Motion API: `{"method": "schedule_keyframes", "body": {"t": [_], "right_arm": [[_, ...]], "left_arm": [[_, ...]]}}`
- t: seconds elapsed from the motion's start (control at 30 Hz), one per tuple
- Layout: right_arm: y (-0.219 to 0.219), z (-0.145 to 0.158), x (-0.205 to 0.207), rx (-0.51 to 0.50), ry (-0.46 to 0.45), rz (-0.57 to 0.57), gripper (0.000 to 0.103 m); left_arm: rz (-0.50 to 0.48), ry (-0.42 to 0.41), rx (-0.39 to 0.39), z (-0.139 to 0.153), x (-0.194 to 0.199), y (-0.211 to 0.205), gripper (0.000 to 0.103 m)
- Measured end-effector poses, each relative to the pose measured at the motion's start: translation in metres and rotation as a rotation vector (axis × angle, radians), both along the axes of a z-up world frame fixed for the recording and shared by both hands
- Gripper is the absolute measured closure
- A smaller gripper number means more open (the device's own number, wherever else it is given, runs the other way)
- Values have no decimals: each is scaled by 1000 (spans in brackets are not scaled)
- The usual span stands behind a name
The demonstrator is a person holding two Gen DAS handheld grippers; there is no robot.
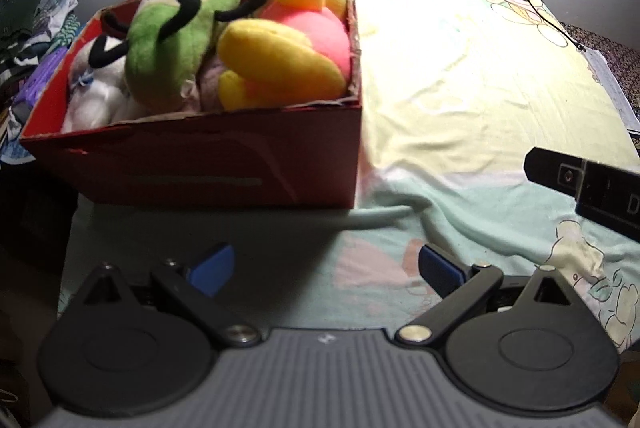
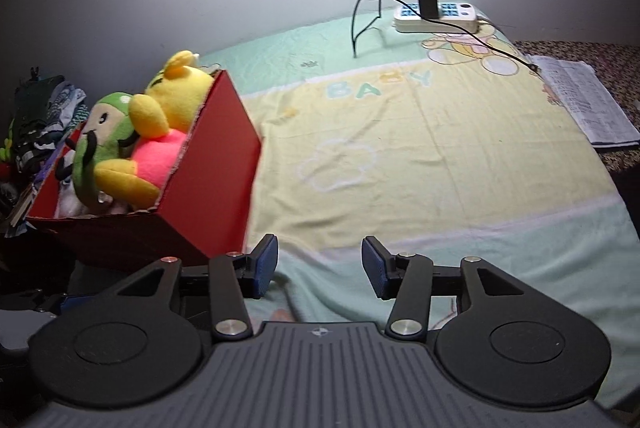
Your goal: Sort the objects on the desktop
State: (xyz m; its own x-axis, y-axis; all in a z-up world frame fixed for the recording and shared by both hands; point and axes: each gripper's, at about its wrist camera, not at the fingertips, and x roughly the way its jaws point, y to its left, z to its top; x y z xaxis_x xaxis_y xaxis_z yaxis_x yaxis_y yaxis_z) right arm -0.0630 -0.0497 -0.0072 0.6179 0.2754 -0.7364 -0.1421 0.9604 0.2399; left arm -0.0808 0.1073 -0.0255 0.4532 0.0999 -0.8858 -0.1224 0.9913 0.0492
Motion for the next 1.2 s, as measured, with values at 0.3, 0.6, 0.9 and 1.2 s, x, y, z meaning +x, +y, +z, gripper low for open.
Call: {"method": "schedule_keyframes", "body": {"t": [0.3, 0.6, 0.9, 1.2], "right_arm": [[-26, -14, 4, -45, 58, -99, 40], [-33, -20, 12, -87, 95, -180, 25], [-19, -24, 18, -100, 104, -126, 21], [10, -29, 19, -120, 113, -58, 21]], "left_arm": [[-52, 35, 7, -11, 12, -30, 4], [-34, 71, 1, -20, 17, -37, 4], [20, 103, 3, -29, 13, -26, 4], [61, 136, -11, -38, 4, -2, 4]]}}
